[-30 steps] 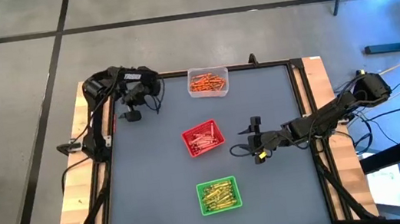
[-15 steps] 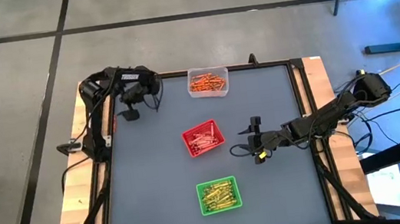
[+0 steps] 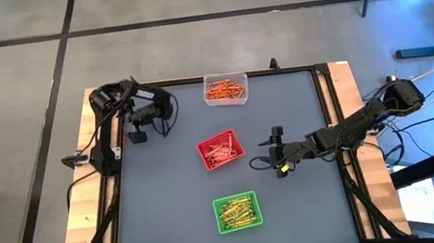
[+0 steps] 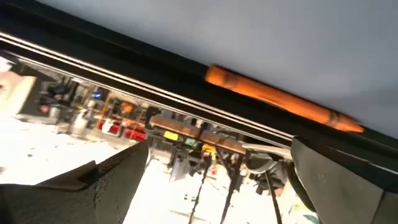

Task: Sort crayons
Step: Put the orange crayon into the transparent bin

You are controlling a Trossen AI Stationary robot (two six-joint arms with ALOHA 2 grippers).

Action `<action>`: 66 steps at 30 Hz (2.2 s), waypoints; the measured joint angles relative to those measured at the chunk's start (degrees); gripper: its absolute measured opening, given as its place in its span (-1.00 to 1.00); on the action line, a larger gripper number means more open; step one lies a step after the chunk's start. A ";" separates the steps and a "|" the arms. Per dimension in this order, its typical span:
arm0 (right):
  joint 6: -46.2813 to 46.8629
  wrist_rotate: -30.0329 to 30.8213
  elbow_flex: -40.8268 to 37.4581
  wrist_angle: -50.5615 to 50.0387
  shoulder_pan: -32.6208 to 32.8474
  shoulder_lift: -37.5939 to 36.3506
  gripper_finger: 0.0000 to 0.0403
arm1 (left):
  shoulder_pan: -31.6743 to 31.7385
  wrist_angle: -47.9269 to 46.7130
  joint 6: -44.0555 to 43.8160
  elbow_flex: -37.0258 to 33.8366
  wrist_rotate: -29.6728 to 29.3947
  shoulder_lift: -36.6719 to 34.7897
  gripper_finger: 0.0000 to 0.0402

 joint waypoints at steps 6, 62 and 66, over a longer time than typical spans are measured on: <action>0.00 0.00 0.00 0.04 0.00 0.00 0.22 | -3.58 0.77 -1.20 -3.29 0.87 0.00 0.89; -0.13 -0.02 0.00 0.21 0.00 0.00 0.22 | -9.55 13.26 -1.26 -4.47 6.67 -9.59 0.89; -0.15 -0.02 0.00 0.28 0.00 0.01 0.22 | -10.06 13.32 -3.45 -3.91 6.70 -15.12 0.89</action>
